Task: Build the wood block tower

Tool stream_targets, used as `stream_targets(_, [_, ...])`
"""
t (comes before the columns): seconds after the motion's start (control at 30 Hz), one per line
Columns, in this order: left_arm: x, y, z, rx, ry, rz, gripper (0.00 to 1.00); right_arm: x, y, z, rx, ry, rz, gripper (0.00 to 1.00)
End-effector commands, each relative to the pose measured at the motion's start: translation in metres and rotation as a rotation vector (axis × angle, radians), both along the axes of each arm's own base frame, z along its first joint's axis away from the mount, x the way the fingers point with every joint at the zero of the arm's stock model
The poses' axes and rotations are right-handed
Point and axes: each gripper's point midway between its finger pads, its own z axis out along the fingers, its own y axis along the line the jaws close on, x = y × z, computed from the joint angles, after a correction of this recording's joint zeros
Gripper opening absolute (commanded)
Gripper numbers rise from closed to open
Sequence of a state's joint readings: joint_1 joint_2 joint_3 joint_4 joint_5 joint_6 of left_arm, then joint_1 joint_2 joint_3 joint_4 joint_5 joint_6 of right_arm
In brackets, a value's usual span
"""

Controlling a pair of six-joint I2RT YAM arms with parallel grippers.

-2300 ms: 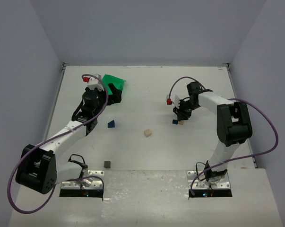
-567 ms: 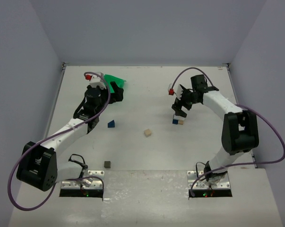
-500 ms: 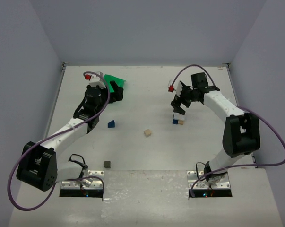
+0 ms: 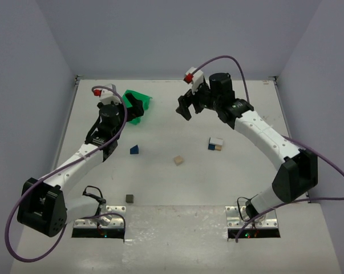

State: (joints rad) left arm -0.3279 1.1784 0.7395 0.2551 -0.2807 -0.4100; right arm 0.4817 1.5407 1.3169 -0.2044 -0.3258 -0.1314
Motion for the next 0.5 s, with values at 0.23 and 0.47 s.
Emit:
stream_targets(0.23, [-0.029,-0.003,0.022,-0.069,-0.108,-0.047,1.00,-0.080,0.010,-0.127,-0.207,0.368,-0.357,0.99])
stream_targets(0.47, [-0.031,0.002,0.014,-0.061,-0.088,-0.027,1.00,-0.117,0.026,-0.186,-0.316,0.502,-0.323,0.99])
